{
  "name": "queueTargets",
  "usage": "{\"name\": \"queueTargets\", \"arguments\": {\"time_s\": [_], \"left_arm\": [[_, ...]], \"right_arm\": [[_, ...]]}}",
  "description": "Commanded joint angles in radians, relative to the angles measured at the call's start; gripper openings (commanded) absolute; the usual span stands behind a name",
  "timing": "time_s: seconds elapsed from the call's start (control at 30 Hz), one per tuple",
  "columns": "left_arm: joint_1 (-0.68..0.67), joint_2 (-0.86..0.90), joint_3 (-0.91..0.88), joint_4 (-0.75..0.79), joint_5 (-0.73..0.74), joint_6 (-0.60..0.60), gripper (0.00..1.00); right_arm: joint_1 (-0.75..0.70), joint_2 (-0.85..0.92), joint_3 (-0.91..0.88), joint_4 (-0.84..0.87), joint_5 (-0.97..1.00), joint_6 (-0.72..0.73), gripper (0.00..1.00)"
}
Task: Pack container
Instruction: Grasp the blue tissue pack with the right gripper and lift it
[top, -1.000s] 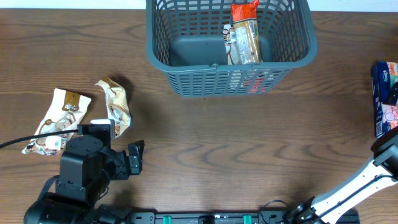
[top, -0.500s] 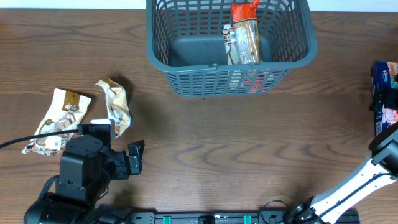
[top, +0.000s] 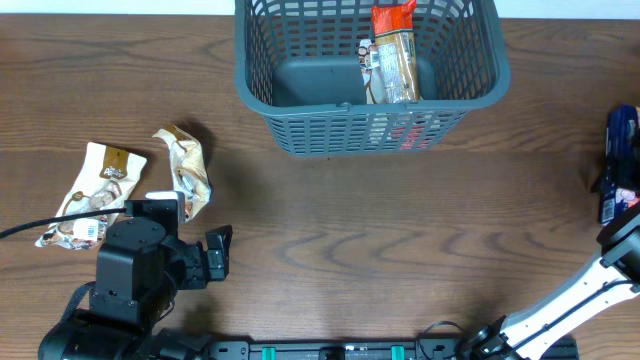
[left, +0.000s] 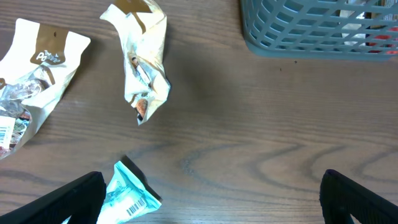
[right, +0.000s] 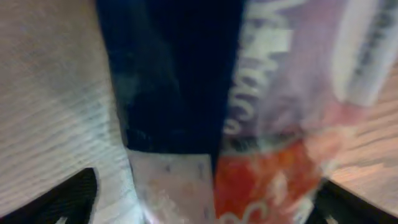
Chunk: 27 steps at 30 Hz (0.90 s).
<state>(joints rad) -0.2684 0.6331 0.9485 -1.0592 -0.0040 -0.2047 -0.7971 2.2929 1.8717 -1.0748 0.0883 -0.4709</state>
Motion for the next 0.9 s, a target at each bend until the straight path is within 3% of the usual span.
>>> {"name": "queueTargets", "arguments": {"time_s": [0.0,0.1,0.17,0.2,0.6,0.87], "left_arm": [[0.005,-0.001,0.007,-0.003,-0.008,0.013,0.99],[0.005,-0.001,0.007,-0.002,-0.008,0.013,0.99],[0.005,-0.001,0.007,-0.003,-0.008,0.013,0.99],[0.005,-0.001,0.007,-0.002,-0.008,0.013,0.99],[0.005,-0.001,0.007,-0.002,-0.008,0.013,0.99],[0.005,-0.001,0.007,-0.003,-0.008,0.013,0.99]], "right_arm": [[-0.009,0.004,-0.023,-0.003,-0.042,0.003,0.7],[-0.005,0.004,-0.023,-0.003,-0.075,0.015,0.41],[-0.001,0.004,-0.023,-0.003,-0.091,0.029,0.1],[0.002,0.004,-0.023,-0.005,-0.104,0.033,0.01],[0.13,0.004,0.007,-0.016,-0.289,0.064,0.01],[0.243,0.004,0.312,-0.153,-0.454,0.106,0.01]]}}
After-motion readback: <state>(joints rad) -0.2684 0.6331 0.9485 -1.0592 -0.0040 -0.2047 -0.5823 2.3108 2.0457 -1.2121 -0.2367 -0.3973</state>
